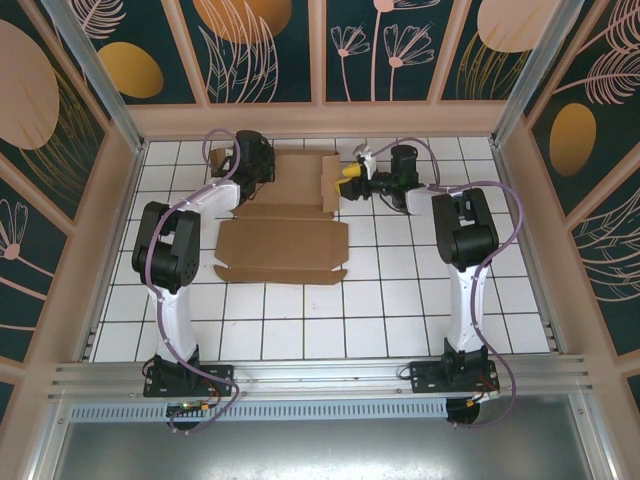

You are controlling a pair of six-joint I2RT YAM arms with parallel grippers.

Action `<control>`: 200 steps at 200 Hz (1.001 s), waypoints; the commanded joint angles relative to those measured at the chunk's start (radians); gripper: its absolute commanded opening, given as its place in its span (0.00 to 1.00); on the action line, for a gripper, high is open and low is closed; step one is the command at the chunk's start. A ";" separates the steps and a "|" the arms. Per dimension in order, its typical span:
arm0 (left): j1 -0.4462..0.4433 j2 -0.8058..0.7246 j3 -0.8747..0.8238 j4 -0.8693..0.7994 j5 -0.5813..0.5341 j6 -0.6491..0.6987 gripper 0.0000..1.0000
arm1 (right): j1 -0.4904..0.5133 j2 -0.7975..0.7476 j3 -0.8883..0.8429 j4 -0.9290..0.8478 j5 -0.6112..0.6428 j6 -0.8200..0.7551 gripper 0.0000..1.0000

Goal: Fold the paper box

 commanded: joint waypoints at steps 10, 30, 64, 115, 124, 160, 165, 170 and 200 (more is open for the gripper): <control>0.003 -0.041 -0.055 0.083 0.055 0.024 0.00 | 0.005 -0.051 -0.051 0.055 0.002 0.050 0.61; 0.002 -0.050 -0.081 0.125 0.076 0.035 0.00 | 0.020 -0.053 -0.051 0.027 0.047 0.036 0.62; 0.002 -0.081 -0.126 0.184 0.098 0.061 0.00 | 0.047 -0.066 -0.050 -0.009 0.118 0.014 0.66; 0.002 -0.146 -0.249 0.365 0.111 0.107 0.00 | 0.067 -0.158 -0.174 0.081 0.229 0.034 0.68; 0.000 -0.148 -0.274 0.404 0.125 0.104 0.00 | 0.076 -0.172 -0.196 0.090 0.256 0.023 0.69; -0.006 -0.170 -0.363 0.501 0.136 0.111 0.00 | 0.117 -0.199 -0.255 0.111 0.448 -0.013 0.69; -0.007 -0.175 -0.376 0.513 0.132 0.114 0.00 | 0.121 -0.203 -0.264 0.120 0.473 -0.015 0.69; -0.008 -0.180 -0.390 0.521 0.129 0.113 0.00 | 0.128 -0.205 -0.271 0.129 0.501 -0.014 0.69; -0.013 -0.195 -0.453 0.563 0.130 0.105 0.00 | 0.183 -0.226 -0.334 0.191 0.686 -0.081 0.68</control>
